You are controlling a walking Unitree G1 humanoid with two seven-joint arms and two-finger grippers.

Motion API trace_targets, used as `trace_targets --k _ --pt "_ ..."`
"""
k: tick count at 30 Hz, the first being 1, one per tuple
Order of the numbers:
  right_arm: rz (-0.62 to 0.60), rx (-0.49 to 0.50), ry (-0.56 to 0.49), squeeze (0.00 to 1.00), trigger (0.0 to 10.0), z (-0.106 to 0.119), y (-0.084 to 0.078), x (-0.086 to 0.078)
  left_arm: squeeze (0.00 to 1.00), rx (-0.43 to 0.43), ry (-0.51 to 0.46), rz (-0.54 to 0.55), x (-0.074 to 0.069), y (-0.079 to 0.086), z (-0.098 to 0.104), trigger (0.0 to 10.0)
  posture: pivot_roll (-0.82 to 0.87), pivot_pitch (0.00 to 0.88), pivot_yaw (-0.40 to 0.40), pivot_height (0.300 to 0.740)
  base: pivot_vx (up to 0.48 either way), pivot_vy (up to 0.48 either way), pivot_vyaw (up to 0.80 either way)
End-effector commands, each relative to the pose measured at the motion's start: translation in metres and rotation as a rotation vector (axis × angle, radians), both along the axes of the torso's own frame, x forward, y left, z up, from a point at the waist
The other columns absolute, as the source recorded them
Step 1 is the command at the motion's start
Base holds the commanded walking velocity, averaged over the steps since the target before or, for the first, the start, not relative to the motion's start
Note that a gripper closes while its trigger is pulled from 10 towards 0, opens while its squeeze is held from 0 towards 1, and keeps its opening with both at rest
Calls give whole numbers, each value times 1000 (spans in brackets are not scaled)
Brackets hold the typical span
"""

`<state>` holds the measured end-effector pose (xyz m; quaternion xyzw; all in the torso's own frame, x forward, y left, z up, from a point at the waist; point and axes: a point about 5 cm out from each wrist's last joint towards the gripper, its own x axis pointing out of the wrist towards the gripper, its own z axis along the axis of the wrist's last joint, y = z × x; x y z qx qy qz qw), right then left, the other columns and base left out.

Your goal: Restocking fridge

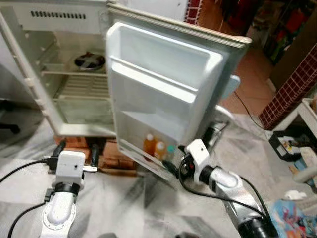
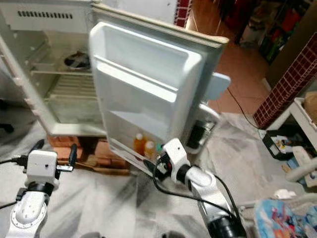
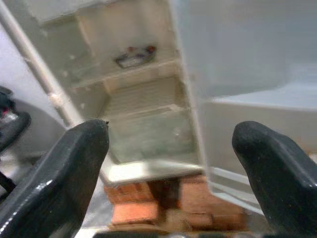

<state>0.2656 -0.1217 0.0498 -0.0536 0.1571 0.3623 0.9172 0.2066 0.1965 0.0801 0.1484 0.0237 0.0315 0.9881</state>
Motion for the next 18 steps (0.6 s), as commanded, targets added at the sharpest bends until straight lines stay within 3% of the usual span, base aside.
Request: trace_targets --k 1,6,10,18 --pt "-28 -16 -10 0 10000 -1 -7 1 0 12 -9 -3 0 -3 2 10000 53 50 -32 740 0 0 0" --pt "-144 25 -130 0 10000 17 -9 17 0 3 -10 85 -3 10 1 10000 54 55 -33 740 0 0 0" --pt "-313 84 -220 0 10000 37 -14 34 0 4 -18 113 -3 18 2 10000 58 57 -33 740 0 0 725" --pt "-494 165 -290 0 10000 56 -20 47 0 12 -53 128 -1 21 12 10000 66 78 -27 740 0 0 721"
